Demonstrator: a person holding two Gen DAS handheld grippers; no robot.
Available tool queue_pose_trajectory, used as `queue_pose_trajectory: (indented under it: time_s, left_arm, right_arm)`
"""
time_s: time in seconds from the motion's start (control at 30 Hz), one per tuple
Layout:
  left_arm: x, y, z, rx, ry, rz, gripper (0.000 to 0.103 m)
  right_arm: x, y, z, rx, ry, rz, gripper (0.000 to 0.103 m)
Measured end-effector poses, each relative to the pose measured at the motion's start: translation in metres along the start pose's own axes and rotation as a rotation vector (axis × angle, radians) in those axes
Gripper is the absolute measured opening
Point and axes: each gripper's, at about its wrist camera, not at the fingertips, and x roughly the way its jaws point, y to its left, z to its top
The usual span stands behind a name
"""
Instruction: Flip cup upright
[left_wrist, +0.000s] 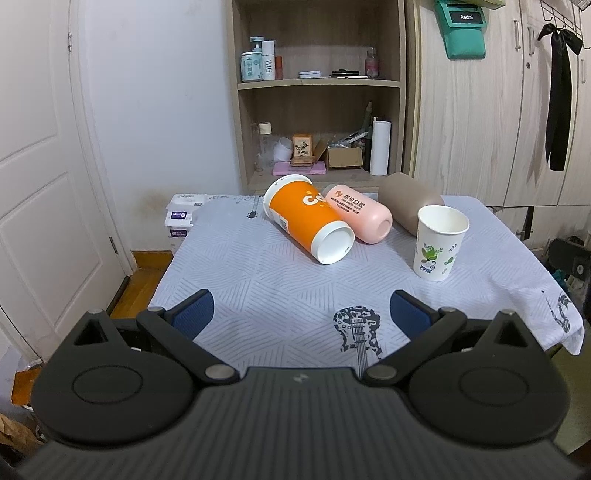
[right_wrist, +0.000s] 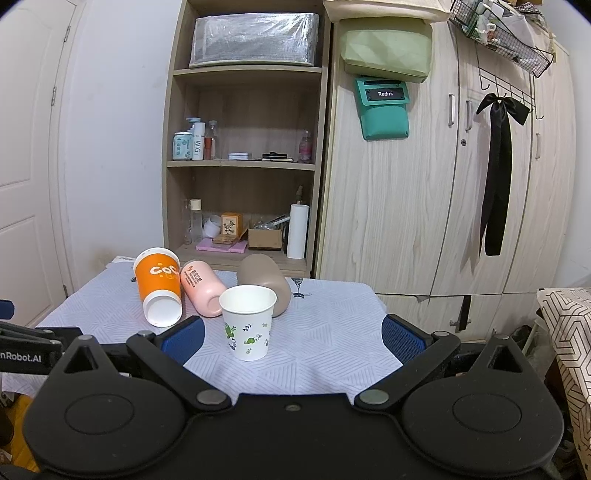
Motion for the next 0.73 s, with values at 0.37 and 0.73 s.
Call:
queue_pose_trajectory:
  time_s: [0.37,0.73]
  left_arm:
    - [0.0,0.0001,0.0005,0.002,-0.003,0.001,0.103]
    - [-0.0025,0.0001,0.0008,0.014,-0.018,-0.001,0.103]
  right_arm:
    - [-0.0004,-0.0006,0.0001,-0.003,0.002,0.0,0.103]
    - [0.0011,-0.0008,0.0001,-0.004,0.004,-0.001,0.103]
